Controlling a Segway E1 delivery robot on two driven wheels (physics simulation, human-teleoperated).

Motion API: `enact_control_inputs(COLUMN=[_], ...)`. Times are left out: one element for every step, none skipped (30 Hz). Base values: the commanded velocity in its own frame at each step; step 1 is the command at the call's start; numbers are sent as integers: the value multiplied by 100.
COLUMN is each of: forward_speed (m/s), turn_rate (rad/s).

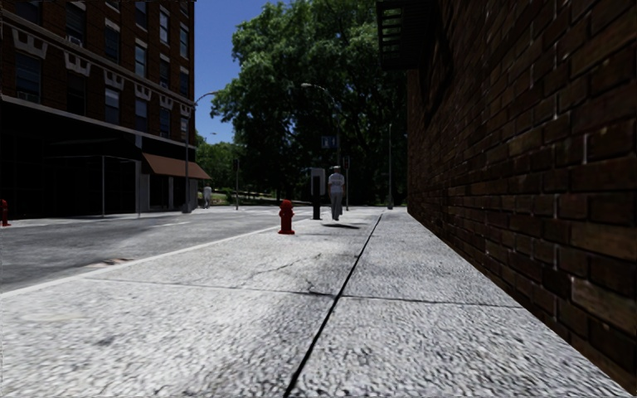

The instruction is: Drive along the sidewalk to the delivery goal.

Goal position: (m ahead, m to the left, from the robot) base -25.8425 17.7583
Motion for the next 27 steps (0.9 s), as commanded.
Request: enact_control_inputs(forward_speed=[200,200,200,200,200,200,200,200,200,200,200,200,200,200,200,200,200,200,200,200,200,200,200,200,200,200,200], turn_rate=[-75,-75,-75,-74,-67,-15,0,0,0,0,0,0,0,0,0,0,0,0,0,0,0,0,0,0,0,0,0])
